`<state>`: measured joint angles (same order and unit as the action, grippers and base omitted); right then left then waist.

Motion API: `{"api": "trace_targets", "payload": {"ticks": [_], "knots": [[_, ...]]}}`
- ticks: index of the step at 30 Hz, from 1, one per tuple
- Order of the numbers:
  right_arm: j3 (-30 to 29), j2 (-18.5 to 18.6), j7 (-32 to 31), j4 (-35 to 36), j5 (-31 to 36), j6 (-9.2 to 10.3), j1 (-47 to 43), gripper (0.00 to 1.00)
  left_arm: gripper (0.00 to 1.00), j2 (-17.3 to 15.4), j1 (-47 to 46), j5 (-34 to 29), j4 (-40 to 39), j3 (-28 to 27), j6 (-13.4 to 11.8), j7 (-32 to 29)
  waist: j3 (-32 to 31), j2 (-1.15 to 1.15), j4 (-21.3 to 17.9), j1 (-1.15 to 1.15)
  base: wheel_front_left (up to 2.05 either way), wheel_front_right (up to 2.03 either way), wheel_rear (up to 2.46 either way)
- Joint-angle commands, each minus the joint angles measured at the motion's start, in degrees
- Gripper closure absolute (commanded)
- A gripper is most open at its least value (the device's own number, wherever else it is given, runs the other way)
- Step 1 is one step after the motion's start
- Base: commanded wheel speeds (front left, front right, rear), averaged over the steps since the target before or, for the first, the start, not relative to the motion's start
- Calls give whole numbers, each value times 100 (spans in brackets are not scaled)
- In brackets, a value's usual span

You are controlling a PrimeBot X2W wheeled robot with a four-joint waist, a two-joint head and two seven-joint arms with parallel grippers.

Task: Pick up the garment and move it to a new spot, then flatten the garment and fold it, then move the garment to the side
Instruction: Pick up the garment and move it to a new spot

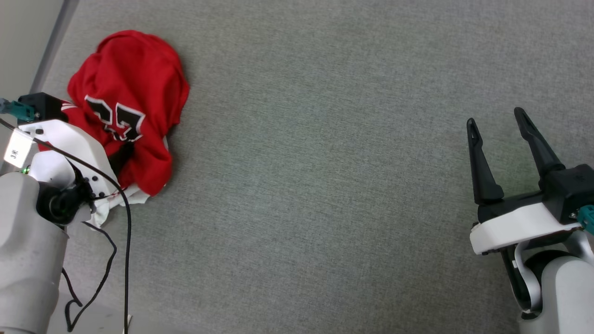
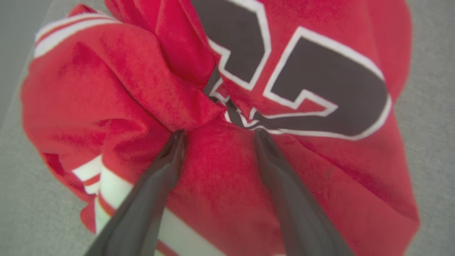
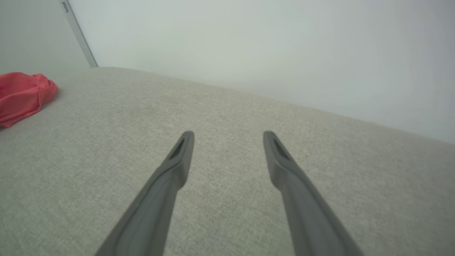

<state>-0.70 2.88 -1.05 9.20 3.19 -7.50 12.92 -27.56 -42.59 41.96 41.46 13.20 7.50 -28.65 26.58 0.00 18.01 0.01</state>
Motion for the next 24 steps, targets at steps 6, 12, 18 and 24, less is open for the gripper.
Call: {"api": "trace_targets", "payload": {"ticks": [6,12,18,24], "knots": [[-37,-1,33,-38,20,2,157,0,81,163,-5,428,578,405,-2,-353,125,0,-133,-1,0,0,0],[-101,-1,68,-92,-16,2,111,0,100,33,-211,375,703,588,-2,495,-60,0,-107,-1,0,0,0],[-134,-1,150,-187,-135,3,-26,0,100,-94,-525,62,903,530,-70,1925,-440,0,-36,-1,0,0,0],[-172,-1,264,-317,-284,2,-169,0,100,-44,-706,-277,908,505,-296,3326,-874,0,-14,-1,0,0,0]]}}
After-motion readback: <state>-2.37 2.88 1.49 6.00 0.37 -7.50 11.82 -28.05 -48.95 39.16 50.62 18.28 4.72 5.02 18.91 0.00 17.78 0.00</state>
